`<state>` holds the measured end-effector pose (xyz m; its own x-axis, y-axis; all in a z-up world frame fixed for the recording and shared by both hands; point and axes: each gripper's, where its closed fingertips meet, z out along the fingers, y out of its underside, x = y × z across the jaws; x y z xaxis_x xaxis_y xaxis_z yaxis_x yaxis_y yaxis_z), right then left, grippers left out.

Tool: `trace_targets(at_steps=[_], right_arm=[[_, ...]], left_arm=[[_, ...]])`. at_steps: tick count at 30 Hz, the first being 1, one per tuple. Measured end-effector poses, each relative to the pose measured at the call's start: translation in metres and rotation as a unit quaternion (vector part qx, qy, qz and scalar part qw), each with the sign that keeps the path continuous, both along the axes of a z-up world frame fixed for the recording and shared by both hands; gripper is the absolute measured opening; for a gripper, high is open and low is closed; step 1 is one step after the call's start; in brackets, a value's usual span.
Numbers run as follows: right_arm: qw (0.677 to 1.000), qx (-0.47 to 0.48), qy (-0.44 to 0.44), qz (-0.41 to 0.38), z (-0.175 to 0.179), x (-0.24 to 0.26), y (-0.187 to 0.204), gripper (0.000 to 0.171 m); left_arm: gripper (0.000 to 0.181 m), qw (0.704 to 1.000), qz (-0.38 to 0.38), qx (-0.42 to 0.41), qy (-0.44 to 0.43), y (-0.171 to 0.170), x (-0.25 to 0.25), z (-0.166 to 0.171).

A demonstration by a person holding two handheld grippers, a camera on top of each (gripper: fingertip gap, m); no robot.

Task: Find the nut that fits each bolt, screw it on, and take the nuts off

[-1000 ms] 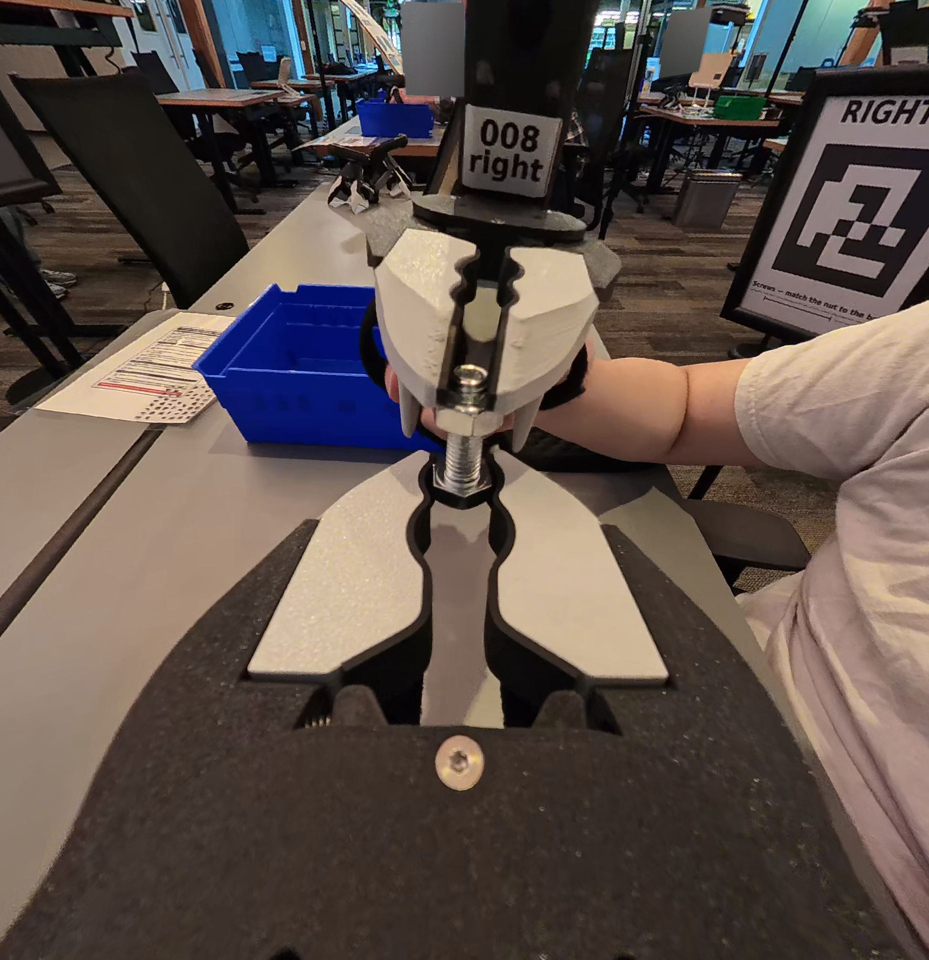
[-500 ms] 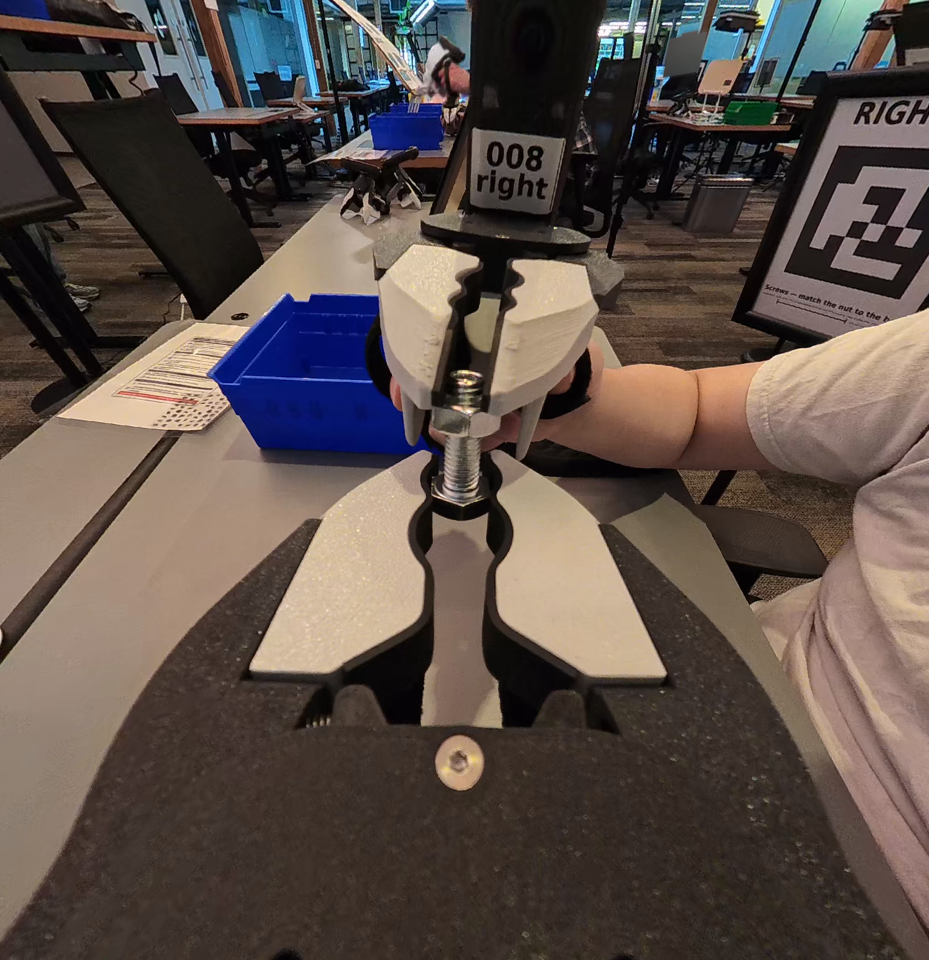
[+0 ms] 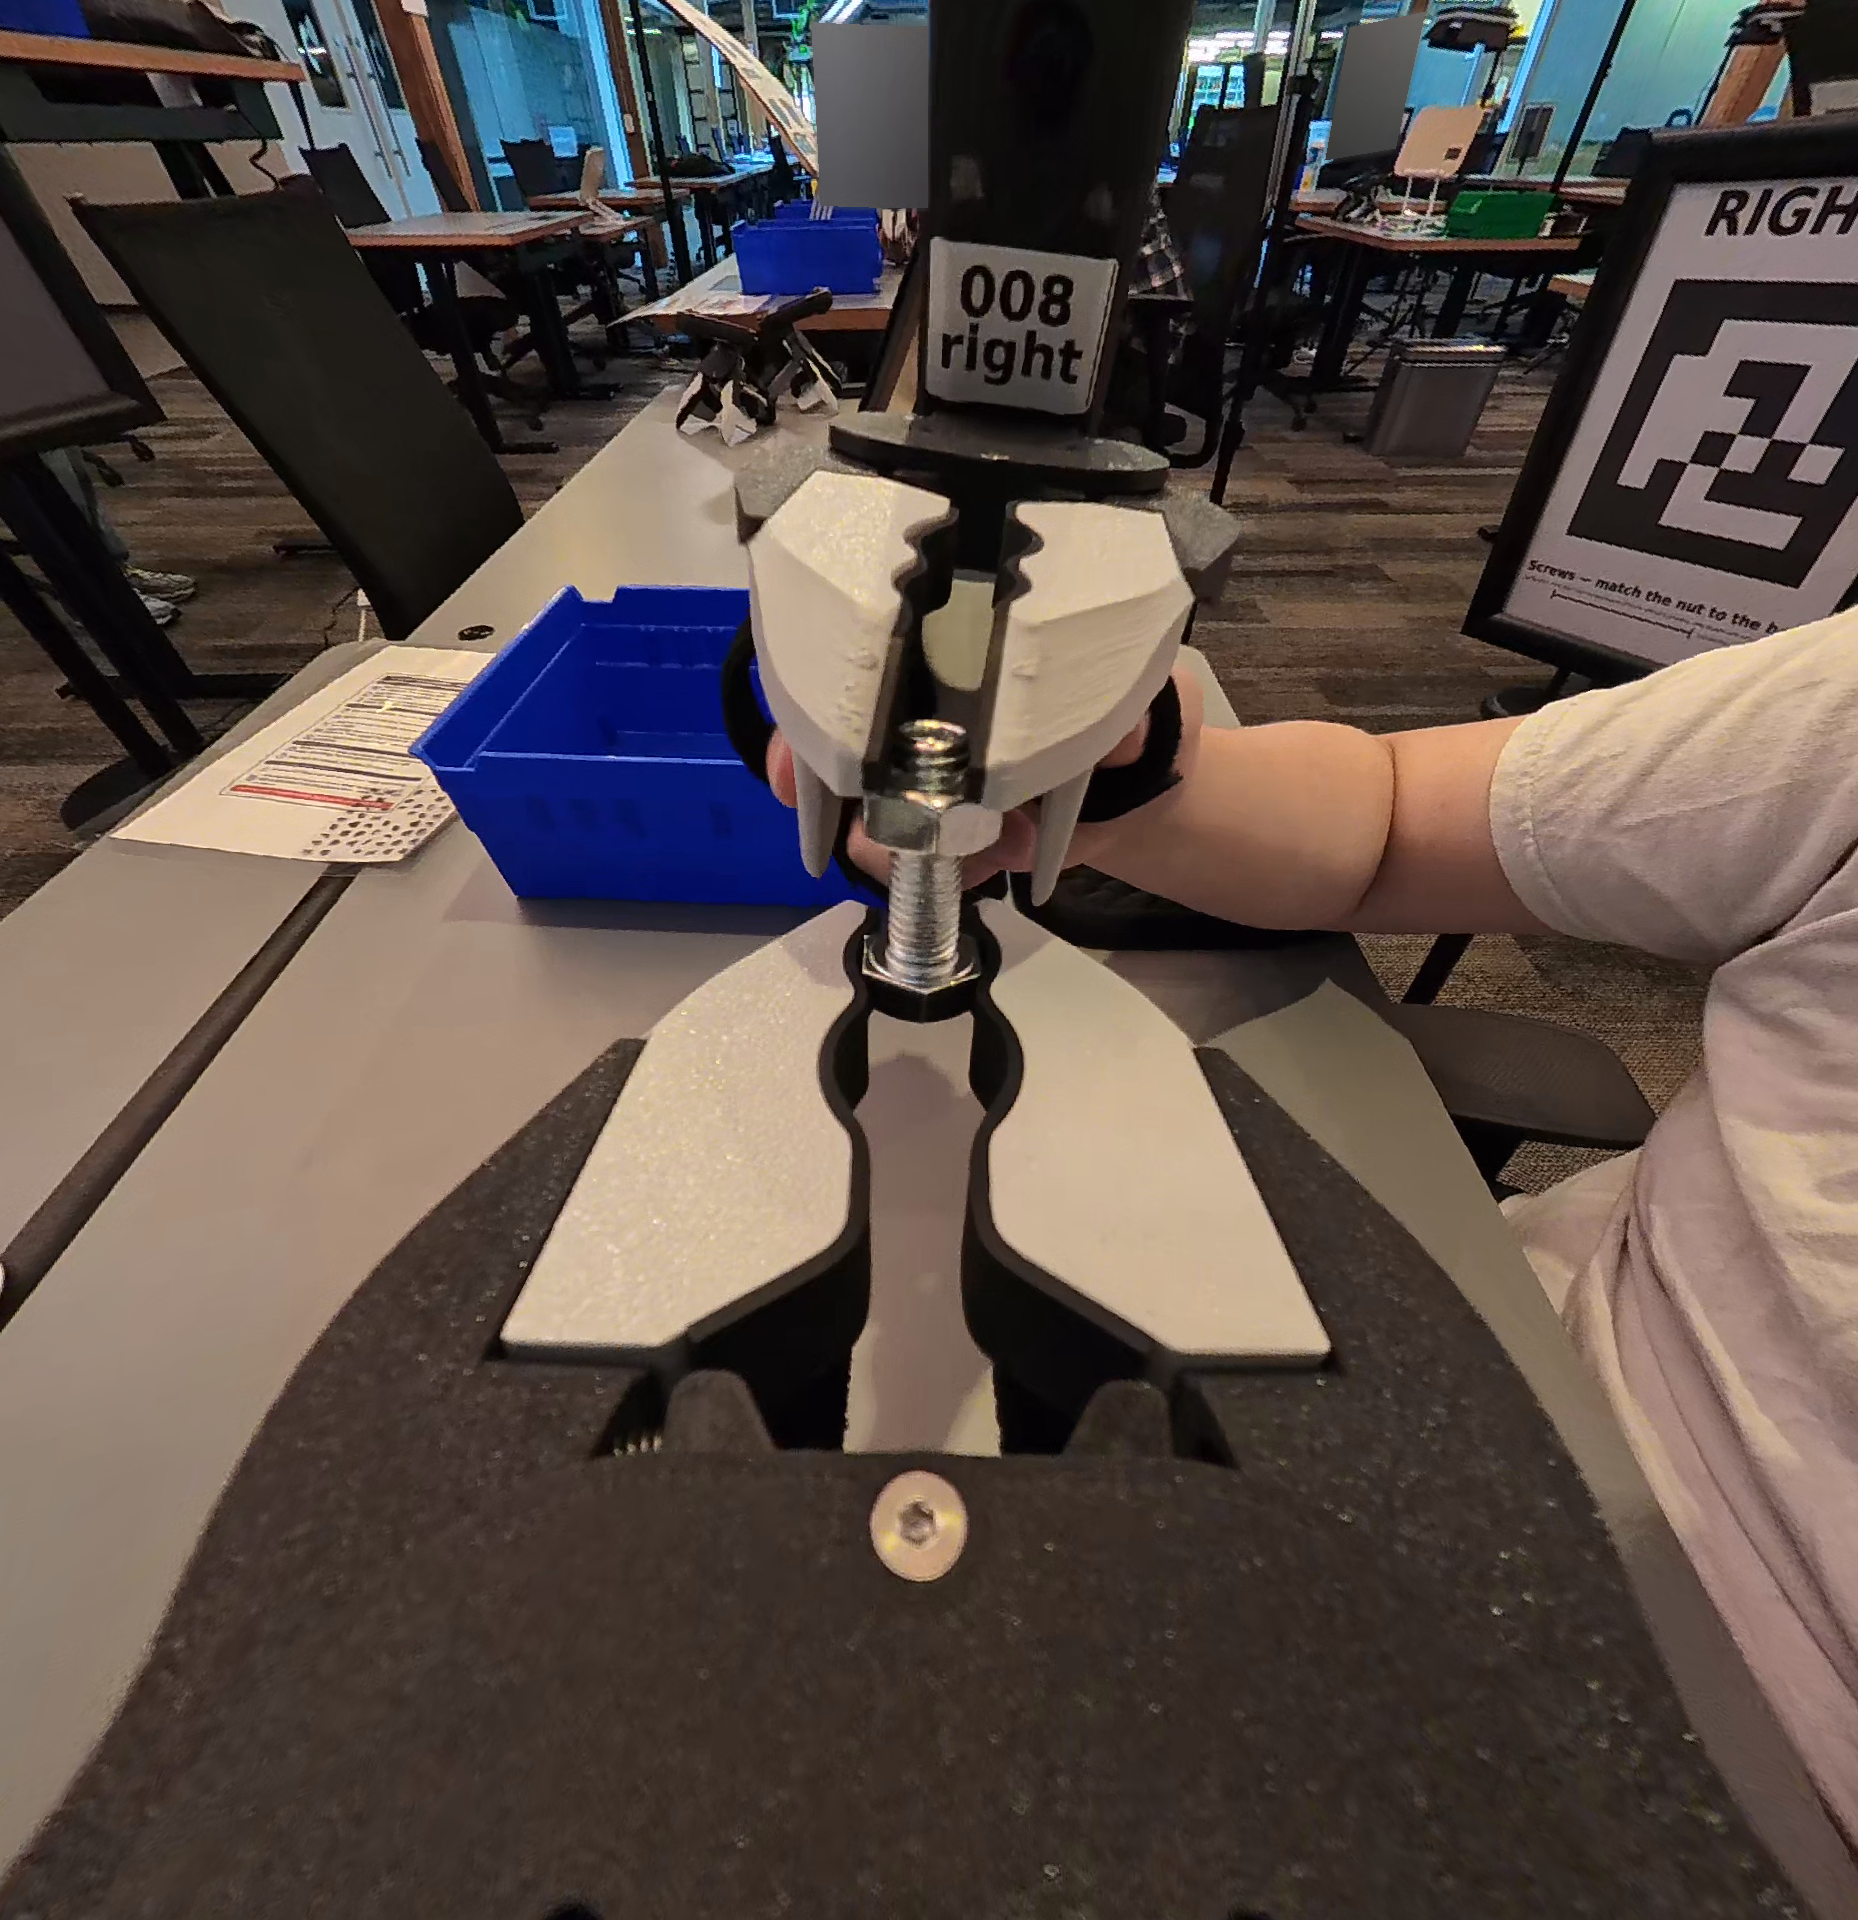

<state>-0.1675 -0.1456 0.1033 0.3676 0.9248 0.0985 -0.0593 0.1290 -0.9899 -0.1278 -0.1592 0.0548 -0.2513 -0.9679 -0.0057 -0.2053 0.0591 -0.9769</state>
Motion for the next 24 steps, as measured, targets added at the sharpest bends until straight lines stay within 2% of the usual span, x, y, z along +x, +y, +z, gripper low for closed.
trace_targets(at_steps=[2,3,9,15,17,19,21,24], right_arm=[[1.0,0.011,-0.002,-0.009,0.004,0.003,0.0,0.027],[1.0,0.016,-0.004,-0.008,0.006,0.005,-0.001,0.031],[0.999,-0.021,-0.003,0.04,0.0,0.004,-0.005,0.033],[0.999,-0.006,-0.016,0.036,-0.002,0.003,-0.005,0.031],[0.999,-0.003,-0.022,0.049,-0.002,0.007,-0.009,0.012],[0.999,0.002,-0.004,0.032,0.003,0.011,-0.005,0.016],[1.0,0.002,0.014,0.012,0.006,0.012,0.0,0.029],[1.0,-0.014,0.002,0.028,0.0,0.003,-0.002,0.035]], left_arm=[[0.014,1.0,-0.002,-0.002,0.003,-0.001,0.0,0.0],[0.014,1.0,-0.001,-0.002,0.002,0.0,0.0,0.0],[0.014,1.0,-0.002,-0.006,-0.002,-0.001,-0.001,0.002],[0.014,1.0,0.016,-0.014,-0.015,0.008,-0.004,0.009],[0.014,0.999,0.026,-0.02,-0.022,0.013,-0.006,0.013],[0.014,0.999,0.023,-0.025,-0.021,0.014,-0.007,0.013],[0.014,0.999,0.019,-0.023,-0.019,0.011,-0.006,0.012],[0.014,1.0,0.017,-0.017,-0.016,0.008,-0.004,0.01]])
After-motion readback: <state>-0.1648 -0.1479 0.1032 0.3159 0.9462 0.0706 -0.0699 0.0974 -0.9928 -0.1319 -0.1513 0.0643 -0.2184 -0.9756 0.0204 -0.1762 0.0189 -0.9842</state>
